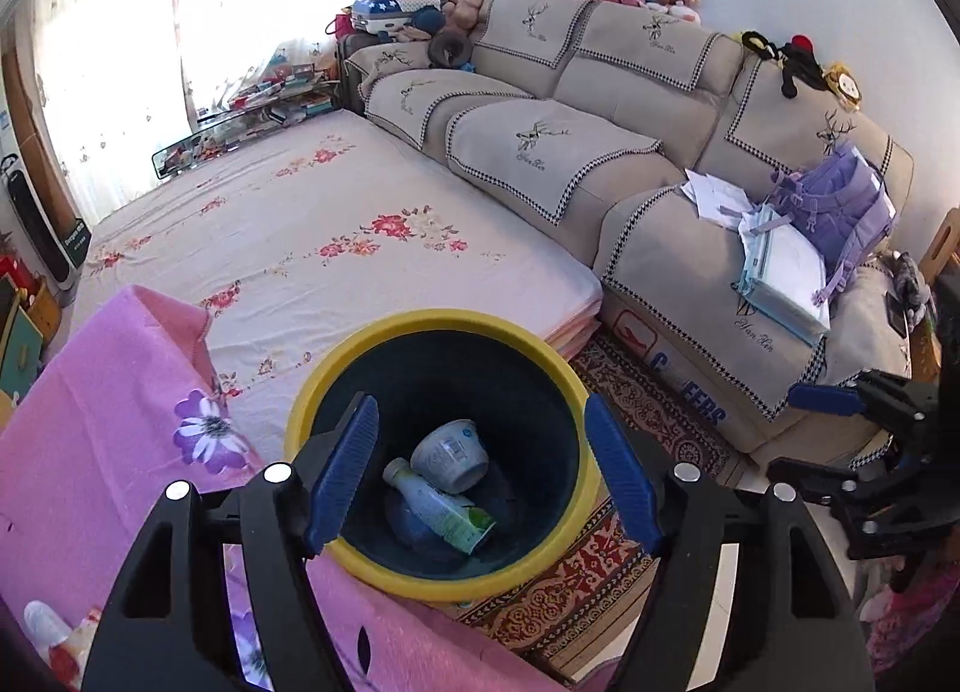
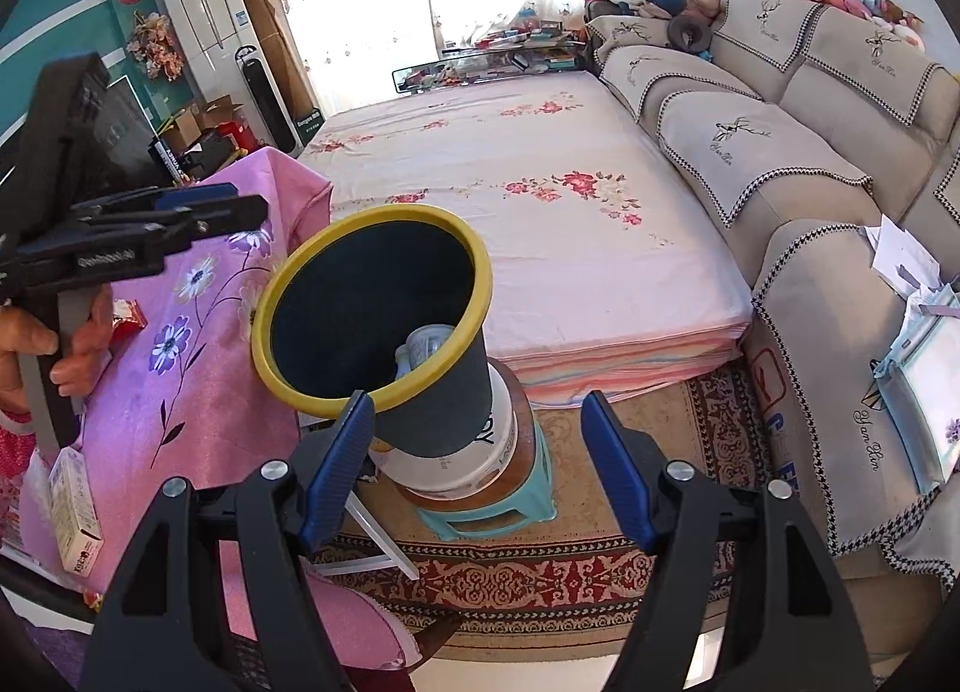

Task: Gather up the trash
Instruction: 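Move the right gripper to the white printed box and grasp it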

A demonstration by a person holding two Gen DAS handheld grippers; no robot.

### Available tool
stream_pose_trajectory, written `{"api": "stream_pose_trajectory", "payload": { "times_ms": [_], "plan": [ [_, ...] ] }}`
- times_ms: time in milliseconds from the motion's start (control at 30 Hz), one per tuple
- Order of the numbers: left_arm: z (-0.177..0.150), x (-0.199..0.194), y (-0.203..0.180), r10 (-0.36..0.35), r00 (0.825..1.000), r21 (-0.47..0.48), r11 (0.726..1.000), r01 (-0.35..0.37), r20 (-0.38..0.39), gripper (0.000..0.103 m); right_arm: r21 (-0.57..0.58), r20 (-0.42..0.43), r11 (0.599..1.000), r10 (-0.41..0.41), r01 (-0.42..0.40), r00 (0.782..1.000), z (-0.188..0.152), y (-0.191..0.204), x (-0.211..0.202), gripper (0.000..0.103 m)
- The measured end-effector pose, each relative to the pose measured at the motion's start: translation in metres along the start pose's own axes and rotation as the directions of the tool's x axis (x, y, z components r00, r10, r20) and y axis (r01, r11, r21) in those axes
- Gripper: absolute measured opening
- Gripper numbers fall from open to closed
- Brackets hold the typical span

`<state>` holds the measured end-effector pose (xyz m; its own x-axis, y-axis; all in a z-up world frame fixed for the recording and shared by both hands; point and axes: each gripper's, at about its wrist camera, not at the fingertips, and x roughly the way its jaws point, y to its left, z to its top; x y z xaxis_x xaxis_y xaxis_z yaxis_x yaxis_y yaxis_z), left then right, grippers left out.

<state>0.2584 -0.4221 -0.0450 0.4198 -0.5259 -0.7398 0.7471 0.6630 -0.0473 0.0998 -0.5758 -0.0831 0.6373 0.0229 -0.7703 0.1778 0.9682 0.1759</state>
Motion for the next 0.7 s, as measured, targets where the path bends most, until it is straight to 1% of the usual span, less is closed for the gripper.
{"api": "stream_pose_trajectory", "payload": {
  "times_ms": [33,100,133,200,300,367,433,467,533,600,633,667,700],
  "plan": [
    [-0.004,-0.020,0.000,0.002,1.000,-0.009,1.000,-0.002,0.031,0.075,-0.006,0.001,1.000,0.009,-0.009,1.000,-0.001,0.004,0.000,0.068],
    [-0.019,-0.069,0.001,0.033,0.994,-0.037,0.999,-0.029,0.102,0.088,-0.023,0.003,0.999,0.035,-0.035,0.999,-0.006,0.014,0.000,0.069],
    [-0.027,-0.093,0.003,0.053,0.989,-0.060,0.997,-0.045,0.138,0.090,-0.034,0.000,0.998,0.055,-0.055,0.998,-0.009,0.021,0.001,0.069],
    [-0.049,-0.139,0.010,0.067,0.978,-0.124,0.991,-0.043,0.199,0.095,-0.065,-0.008,0.993,0.099,-0.100,0.995,-0.013,0.039,0.003,0.070],
    [-0.090,-0.194,0.025,0.126,0.963,-0.220,0.973,-0.073,0.239,0.097,-0.128,-0.025,0.979,0.155,-0.157,0.988,-0.020,0.072,0.006,0.072],
    [-0.121,-0.226,0.035,0.174,0.954,-0.278,0.955,-0.103,0.246,0.098,-0.167,-0.033,0.968,0.183,-0.186,0.983,-0.024,0.095,0.007,0.072],
    [-0.151,-0.256,0.049,0.246,0.940,-0.331,0.930,-0.161,0.234,0.098,-0.197,-0.043,0.956,0.212,-0.217,0.976,-0.027,0.116,0.008,0.072],
    [-0.167,-0.271,0.055,0.290,0.928,-0.357,0.913,-0.195,0.233,0.098,-0.211,-0.050,0.949,0.229,-0.234,0.972,-0.029,0.126,0.008,0.072],
    [-0.198,-0.299,0.067,0.386,0.899,-0.402,0.872,-0.280,0.209,0.098,-0.244,-0.062,0.930,0.269,-0.276,0.961,-0.035,0.150,0.007,0.072],
    [-0.227,-0.323,0.078,0.466,0.867,-0.433,0.828,-0.355,0.179,0.098,-0.285,-0.077,0.905,0.308,-0.317,0.948,-0.042,0.174,0.006,0.073],
    [-0.242,-0.335,0.084,0.493,0.853,-0.450,0.809,-0.378,0.170,0.098,-0.309,-0.089,0.888,0.330,-0.340,0.940,-0.048,0.189,0.004,0.072],
    [-0.255,-0.345,0.088,0.513,0.843,-0.469,0.792,-0.391,0.162,0.098,-0.334,-0.101,0.869,0.352,-0.365,0.930,-0.053,0.203,0.003,0.073],
    [-0.267,-0.354,0.093,0.524,0.838,-0.487,0.778,-0.397,0.154,0.098,-0.358,-0.111,0.849,0.375,-0.389,0.920,-0.058,0.216,0.000,0.074]
  ]
}}
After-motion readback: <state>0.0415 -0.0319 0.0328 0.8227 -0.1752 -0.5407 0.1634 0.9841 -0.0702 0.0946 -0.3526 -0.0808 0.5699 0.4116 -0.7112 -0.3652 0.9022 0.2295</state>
